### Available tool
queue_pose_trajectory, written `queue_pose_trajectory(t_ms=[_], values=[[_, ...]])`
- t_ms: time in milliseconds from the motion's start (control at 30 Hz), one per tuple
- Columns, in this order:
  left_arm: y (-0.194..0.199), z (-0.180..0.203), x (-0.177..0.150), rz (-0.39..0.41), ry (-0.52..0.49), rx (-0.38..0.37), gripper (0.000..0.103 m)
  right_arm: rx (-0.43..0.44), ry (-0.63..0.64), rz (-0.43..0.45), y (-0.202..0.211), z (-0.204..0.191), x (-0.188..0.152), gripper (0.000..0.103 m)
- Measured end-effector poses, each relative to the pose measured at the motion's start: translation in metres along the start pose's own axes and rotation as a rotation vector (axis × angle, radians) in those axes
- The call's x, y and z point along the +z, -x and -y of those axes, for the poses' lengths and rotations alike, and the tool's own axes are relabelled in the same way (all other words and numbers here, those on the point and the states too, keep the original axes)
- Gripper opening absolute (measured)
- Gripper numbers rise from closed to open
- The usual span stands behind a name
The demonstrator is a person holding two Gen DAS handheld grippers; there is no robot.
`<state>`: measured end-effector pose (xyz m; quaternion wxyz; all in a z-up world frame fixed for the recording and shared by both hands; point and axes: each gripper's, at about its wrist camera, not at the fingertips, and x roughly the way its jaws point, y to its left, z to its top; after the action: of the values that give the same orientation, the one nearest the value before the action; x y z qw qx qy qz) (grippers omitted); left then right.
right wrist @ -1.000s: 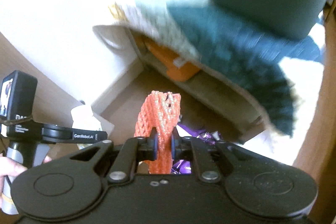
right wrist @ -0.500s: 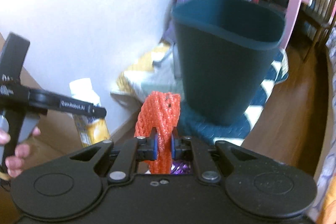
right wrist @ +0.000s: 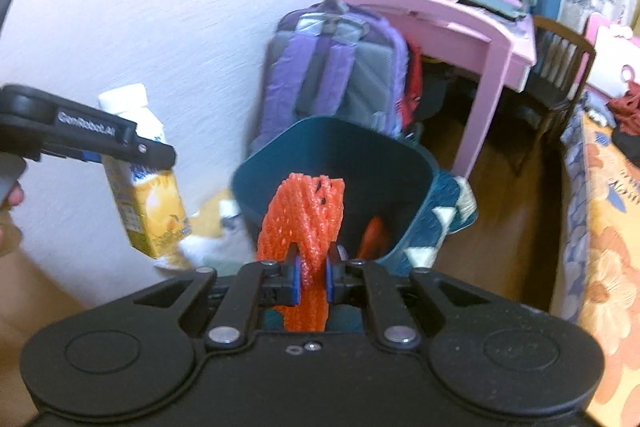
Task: Collect trash
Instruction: 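Lift the bottle and mesh sleeve and carry them over the green wastebasket, then open both grippers to drop the bottle and mesh sleeve into the wastebasket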
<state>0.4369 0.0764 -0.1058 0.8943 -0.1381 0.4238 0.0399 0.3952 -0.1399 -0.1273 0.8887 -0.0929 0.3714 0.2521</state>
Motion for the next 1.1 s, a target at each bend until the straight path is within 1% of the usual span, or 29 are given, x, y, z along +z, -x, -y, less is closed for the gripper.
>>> queue_pose_trajectory(t_ms=[100,167,300,367,567,767,900,933,967,1033,1100], values=[[-0.023,0.019,0.020,0.000,-0.048,0.000,0.050,-0.040,0.006,0.003,-0.016,0.012,0.017,0.010],[-0.031,0.031,0.025,0.004,-0.081,0.003,0.050,-0.068,0.013,0.000,-0.026,0.015,0.025,0.010],[-0.054,0.046,0.030,-0.009,-0.097,-0.025,0.051,-0.083,0.018,-0.019,-0.052,0.018,0.031,0.010],[-0.071,0.054,0.032,-0.028,-0.111,-0.017,0.051,-0.073,0.013,-0.034,-0.063,0.018,0.031,0.010],[-0.123,0.069,0.023,-0.123,-0.177,0.026,0.051,-0.048,0.000,-0.121,-0.102,0.020,0.027,0.010],[-0.163,0.066,0.008,-0.233,-0.185,0.061,0.051,-0.064,0.053,-0.191,-0.129,0.015,0.018,0.012],[-0.178,0.066,-0.003,-0.285,-0.213,0.080,0.051,-0.060,0.078,-0.218,-0.139,0.015,0.014,0.016],[-0.180,0.065,-0.004,-0.292,-0.219,0.080,0.051,-0.062,0.086,-0.220,-0.140,0.014,0.014,0.019],[-0.182,0.065,-0.005,-0.296,-0.221,0.077,0.051,-0.061,0.092,-0.221,-0.140,0.014,0.014,0.019],[-0.185,0.064,-0.008,-0.310,-0.220,0.074,0.051,-0.058,0.090,-0.224,-0.142,0.014,0.014,0.020],[-0.187,0.063,-0.008,-0.319,-0.207,0.069,0.053,-0.054,0.086,-0.229,-0.142,0.016,0.014,0.023]])
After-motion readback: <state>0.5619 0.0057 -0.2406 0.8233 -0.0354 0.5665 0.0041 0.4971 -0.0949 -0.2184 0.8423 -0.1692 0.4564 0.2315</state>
